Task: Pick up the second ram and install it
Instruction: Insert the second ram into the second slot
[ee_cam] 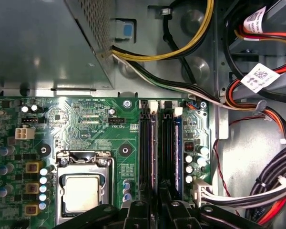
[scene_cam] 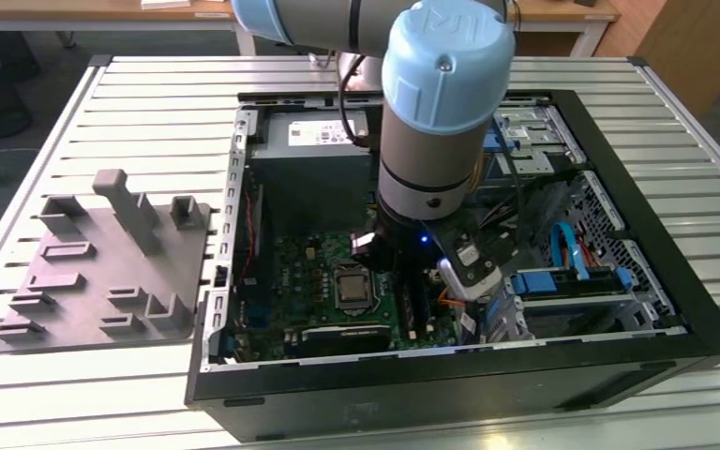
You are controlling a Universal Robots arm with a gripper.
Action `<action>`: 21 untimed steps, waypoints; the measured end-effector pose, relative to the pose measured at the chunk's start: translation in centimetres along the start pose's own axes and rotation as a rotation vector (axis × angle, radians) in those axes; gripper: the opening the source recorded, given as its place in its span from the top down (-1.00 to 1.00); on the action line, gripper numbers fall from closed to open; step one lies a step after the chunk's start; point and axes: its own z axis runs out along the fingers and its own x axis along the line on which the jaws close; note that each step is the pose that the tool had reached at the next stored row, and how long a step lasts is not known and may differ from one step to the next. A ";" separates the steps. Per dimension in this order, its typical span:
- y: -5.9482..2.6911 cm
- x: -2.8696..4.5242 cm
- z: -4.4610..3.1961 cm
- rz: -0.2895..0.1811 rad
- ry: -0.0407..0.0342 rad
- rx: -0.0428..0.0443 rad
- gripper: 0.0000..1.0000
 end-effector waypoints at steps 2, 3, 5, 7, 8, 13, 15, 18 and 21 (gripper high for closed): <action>0.06 -0.04 -0.73 0.000 0.0000 0.0011 0.57; 0.10 -0.06 -1.21 0.000 -0.0001 0.0019 0.57; 0.17 -0.10 -2.10 0.000 -0.0001 0.0038 0.57; 0.25 -0.13 -2.86 0.000 -0.0001 0.0067 0.57; 0.27 -0.14 -3.09 0.000 -0.0001 0.0082 0.59; 0.29 -0.16 -3.35 -0.001 0.0003 0.0182 0.80; 0.29 -0.16 -3.36 -0.001 0.0005 0.0191 0.80; 0.29 -0.16 -3.36 -0.001 0.0008 0.0191 0.80; 0.29 -0.16 -3.36 -0.001 0.0008 0.0191 0.80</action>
